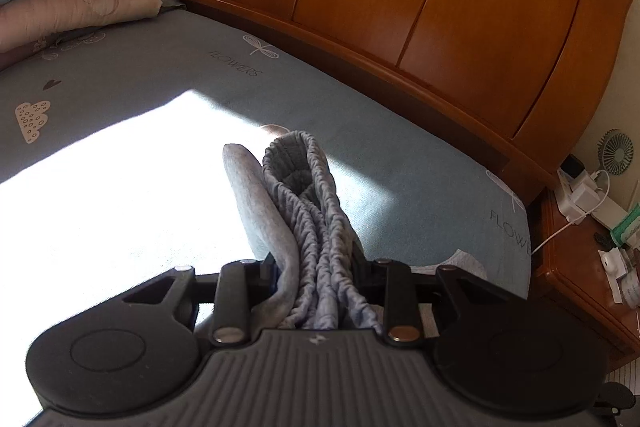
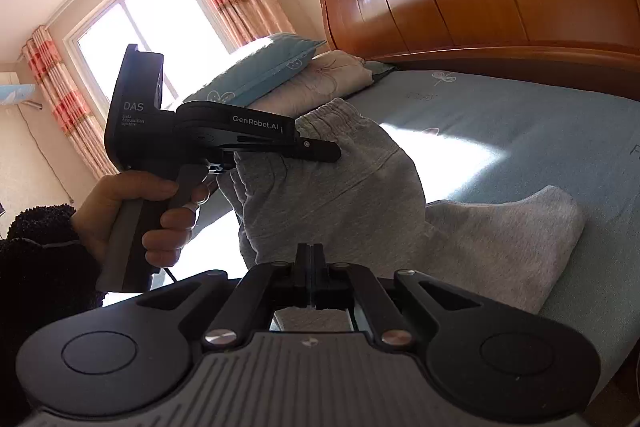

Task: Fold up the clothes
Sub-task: 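Lift the folded sweatpants with both grippers and carry them toward the headboard, then lower the sweatpants onto the bed and open both grippers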

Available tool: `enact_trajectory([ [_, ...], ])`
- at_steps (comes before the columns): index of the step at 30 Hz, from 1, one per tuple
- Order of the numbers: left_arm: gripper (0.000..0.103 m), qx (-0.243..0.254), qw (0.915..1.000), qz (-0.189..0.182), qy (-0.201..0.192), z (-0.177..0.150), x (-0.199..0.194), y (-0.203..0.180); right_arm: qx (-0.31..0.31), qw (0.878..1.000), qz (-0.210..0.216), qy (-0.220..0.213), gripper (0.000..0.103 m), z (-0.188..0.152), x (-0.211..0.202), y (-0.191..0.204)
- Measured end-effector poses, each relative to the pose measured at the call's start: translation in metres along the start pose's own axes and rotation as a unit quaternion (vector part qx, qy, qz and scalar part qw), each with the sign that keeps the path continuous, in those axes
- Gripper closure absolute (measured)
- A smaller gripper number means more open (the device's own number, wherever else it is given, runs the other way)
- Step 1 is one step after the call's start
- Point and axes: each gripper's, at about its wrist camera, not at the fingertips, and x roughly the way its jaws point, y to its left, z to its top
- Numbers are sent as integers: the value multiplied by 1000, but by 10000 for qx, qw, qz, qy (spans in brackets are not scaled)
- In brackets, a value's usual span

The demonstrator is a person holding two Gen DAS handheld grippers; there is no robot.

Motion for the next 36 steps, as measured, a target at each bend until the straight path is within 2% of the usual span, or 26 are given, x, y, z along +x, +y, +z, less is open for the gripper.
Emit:
enact_trajectory([
  [2,74,-198,9998,-69,-25,-3,-5,10,79,9999,-21,102,101,-8,-3,-10],
  [5,74,-205,9998,-73,-44,-11,-15,14,399,9989,-242,65,95,-9,-8,-37],
  [7,74,-210,9997,-75,-36,-15,-19,15,785,9954,-544,-9,83,-7,-13,-69],
  [10,74,-245,9996,-106,-39,-18,-22,15,1490,9846,-908,-52,74,-5,-17,-119],
  [13,74,-267,9996,-114,-34,-19,-22,13,2414,9684,-610,155,65,-10,-9,-166],
  [14,74,-279,9995,-114,-27,-19,-22,13,2612,9639,-449,241,63,-11,-5,-173],
  [15,74,-293,9995,-114,-20,-19,-22,13,2808,9588,-287,328,56,-13,0,-181],
  [17,74,-338,9994,-119,-15,-20,-22,15,2957,9527,-230,660,51,-17,16,-183],
  [18,74,-367,9993,-121,-9,-20,-22,16,2994,9507,-172,789,51,-19,24,-183],
  [23,74,-500,9987,-118,14,-21,-20,21,3084,9485,220,683,51,-18,46,-186],
  [24,74,-520,9986,-109,4,-21,-20,22,3096,9480,311,672,58,-19,49,-187],
  [25,75,-533,9985,-93,-12,-21,-21,22,2953,9525,279,692,84,-19,52,-184],
  [26,75,-528,9986,-69,-29,-21,-23,21,2787,9578,206,669,93,-20,53,-181],
  [28,76,-548,9985,-39,-60,-19,-27,22,2553,9653,222,493,94,-20,47,-169],
  [32,76,-483,9987,-85,-113,-8,-35,16,2263,9728,400,293,94,-10,29,-146],
  [36,76,-255,9992,-186,-250,6,-40,1,1679,9853,311,45,94,7,10,-116],
])
